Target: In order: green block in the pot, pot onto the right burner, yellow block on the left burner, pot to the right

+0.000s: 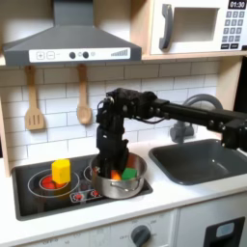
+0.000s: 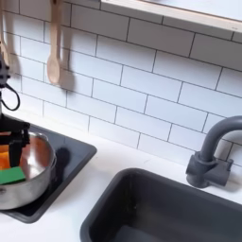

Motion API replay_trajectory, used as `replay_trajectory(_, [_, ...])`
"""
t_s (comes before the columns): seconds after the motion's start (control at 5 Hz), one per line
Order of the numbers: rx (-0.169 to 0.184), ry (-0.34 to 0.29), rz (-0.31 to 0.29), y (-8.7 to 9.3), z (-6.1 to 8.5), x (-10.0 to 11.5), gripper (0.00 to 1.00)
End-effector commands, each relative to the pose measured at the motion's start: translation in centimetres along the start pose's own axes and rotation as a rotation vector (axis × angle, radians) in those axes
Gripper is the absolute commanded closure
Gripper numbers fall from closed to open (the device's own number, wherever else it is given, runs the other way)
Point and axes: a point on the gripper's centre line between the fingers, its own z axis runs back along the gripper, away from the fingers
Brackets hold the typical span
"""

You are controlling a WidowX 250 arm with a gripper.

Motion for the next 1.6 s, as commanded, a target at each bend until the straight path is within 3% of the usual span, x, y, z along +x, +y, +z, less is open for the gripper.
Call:
replay_trajectory(0.0, [0.008, 0.006, -0.002, -0.3, -0.7, -0.4, 0.00])
replay_trajectory(0.2, [0.014, 0.012, -0.004, -0.4, -0.8, -0.4, 0.05])
replay_trajectory(0.4, [0.025, -0.002, -0.009, -0.2, -0.3, -0.3, 1.00])
replay_trajectory(0.6, [0.029, -0.001, -0.028, -0.2, 0.0, -0.4, 1.00])
replay_trajectory(1.2, [0.009, -0.077, -0.076, -1.1, 3.7, 0.6, 1.00])
replay_trajectory(1.4, [0.008, -0.053, -0.076, -1.2, 3.1, 0.4, 1.00])
